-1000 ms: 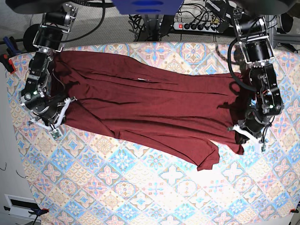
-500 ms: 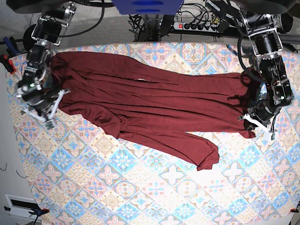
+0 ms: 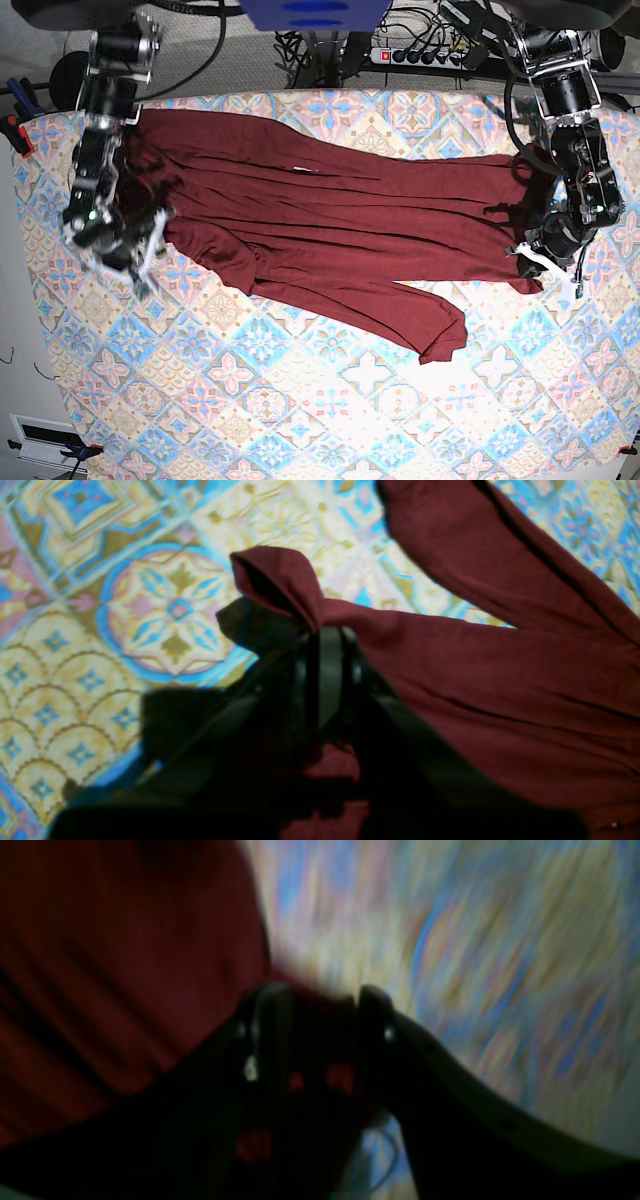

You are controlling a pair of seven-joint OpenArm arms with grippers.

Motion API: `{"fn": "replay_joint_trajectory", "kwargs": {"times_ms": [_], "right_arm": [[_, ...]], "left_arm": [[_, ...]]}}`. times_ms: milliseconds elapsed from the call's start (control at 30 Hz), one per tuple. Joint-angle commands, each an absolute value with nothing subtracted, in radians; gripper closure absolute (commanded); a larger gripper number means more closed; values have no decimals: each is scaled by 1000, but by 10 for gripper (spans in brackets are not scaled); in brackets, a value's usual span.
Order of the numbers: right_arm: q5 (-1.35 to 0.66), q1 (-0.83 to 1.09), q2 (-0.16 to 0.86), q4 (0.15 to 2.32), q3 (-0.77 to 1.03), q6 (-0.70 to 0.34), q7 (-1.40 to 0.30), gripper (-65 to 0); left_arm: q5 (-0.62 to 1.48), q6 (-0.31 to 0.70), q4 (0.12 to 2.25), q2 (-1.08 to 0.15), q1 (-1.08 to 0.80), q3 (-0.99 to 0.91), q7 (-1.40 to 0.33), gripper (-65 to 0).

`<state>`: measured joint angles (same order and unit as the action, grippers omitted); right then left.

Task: Layout the t-shirt on the table in an organized manner, then fold the t-shirt properly
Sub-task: 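Lift the shirt edges with both grippers and pull them apart, then hold the shirt ends with both grippers and stretch it taut lengthwise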

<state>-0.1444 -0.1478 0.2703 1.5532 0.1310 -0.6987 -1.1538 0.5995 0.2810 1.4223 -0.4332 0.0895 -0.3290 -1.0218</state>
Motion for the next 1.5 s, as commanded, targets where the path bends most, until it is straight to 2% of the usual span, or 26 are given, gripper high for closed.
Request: {"fn": "replay_joint_trajectory", "kwargs": {"times_ms": [0,367,600,800,1000,1333,1467], "right_arm": [[-139,-156,285,1554,136,-698,-1168,-215],[-139,-216,288,1397,136,-698,-1072,-223],[-139,-214,288,1379,136,-698,-1066,-300],[-139,-211,289,1379,133,-698,-1066,-303],[-142,-216,291,1379,33,-698,-1064,-303],[-143,-216,291,1337,38,-698,-1063,-303],[-143,-211,291,1363,127,-698,-1063,-303]], "left_arm": [[615,283,1442,-453,108,-334,-1004,0],[618,283,1442,-453,108,-334,-1004,0],[618,283,1442,-453,108,-334,-1003,0],[618,283,1442,-453,108,-334,-1003,0],[618,283,1442,-453,108,-335,-1003,0],[618,283,1442,-455,108,-338,-1004,0],[618,283,1442,-455,108,-337,-1004,0]]}}
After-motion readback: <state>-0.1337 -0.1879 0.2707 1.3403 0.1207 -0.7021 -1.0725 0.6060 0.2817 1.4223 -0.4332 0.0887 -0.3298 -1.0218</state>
